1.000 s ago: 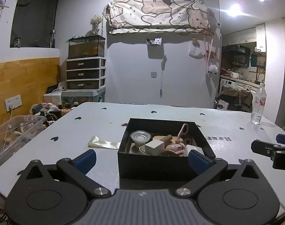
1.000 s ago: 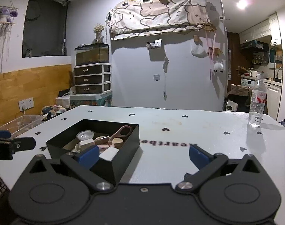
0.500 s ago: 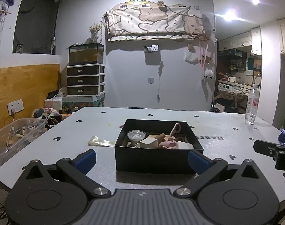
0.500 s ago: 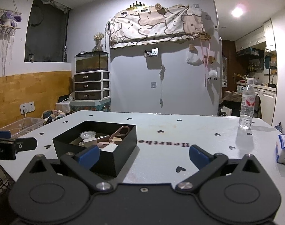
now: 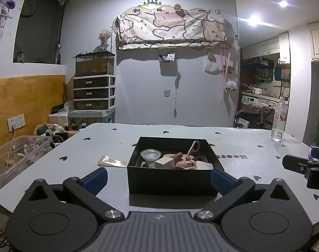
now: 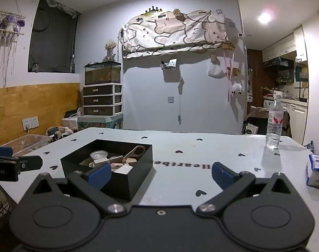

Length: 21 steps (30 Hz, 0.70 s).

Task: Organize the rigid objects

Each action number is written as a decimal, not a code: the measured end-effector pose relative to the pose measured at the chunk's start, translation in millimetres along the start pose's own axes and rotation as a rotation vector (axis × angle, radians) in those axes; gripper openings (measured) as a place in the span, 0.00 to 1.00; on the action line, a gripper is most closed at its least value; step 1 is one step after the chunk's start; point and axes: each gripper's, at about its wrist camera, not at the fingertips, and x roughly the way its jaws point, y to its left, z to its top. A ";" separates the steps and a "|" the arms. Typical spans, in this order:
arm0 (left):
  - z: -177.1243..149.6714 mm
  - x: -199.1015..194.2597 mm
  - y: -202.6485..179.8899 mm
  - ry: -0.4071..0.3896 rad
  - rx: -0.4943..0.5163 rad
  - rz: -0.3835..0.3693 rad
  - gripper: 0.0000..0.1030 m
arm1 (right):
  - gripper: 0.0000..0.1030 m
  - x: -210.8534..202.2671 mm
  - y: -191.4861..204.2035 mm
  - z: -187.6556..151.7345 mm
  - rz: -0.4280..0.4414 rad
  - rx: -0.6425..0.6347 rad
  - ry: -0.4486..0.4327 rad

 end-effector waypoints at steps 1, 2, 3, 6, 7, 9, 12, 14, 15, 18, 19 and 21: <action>0.0 -0.5 0.1 -0.001 0.000 0.000 1.00 | 1.00 -0.4 0.3 0.2 -0.001 0.000 -0.001; 0.3 -1.2 0.6 -0.002 -0.001 0.001 1.00 | 1.00 -0.2 -0.3 0.4 -0.001 -0.001 -0.001; 0.3 -1.2 0.6 -0.002 -0.001 0.000 1.00 | 1.00 -0.5 -0.4 0.4 -0.002 -0.001 -0.002; 0.4 -1.3 0.6 -0.001 0.000 0.000 1.00 | 1.00 -1.3 -0.3 0.7 -0.003 -0.001 -0.002; 0.3 -1.2 0.6 -0.001 0.000 0.000 1.00 | 1.00 -1.2 -0.4 0.7 -0.003 -0.001 -0.002; 0.2 -1.1 0.6 -0.001 0.000 -0.001 1.00 | 1.00 -1.0 -0.6 0.6 -0.004 -0.001 -0.002; 0.4 -1.8 0.6 -0.002 0.000 -0.001 1.00 | 1.00 -3.3 -0.4 1.4 -0.009 0.001 -0.002; 0.4 -1.7 0.6 -0.002 0.001 -0.001 1.00 | 1.00 -3.6 -0.4 1.5 -0.008 0.001 -0.003; 0.7 -1.9 0.7 -0.002 0.001 -0.001 1.00 | 1.00 -3.4 -0.5 1.4 -0.009 0.000 -0.003; 0.5 -1.7 0.5 -0.002 0.001 -0.001 1.00 | 1.00 -3.6 -0.6 1.4 -0.008 0.001 -0.002; 0.7 -1.9 0.7 -0.002 0.000 -0.001 1.00 | 1.00 -3.9 -0.7 1.6 -0.008 0.001 -0.003; 0.7 -1.8 0.5 -0.001 0.001 0.000 1.00 | 1.00 -3.5 -0.7 1.4 -0.009 0.001 -0.002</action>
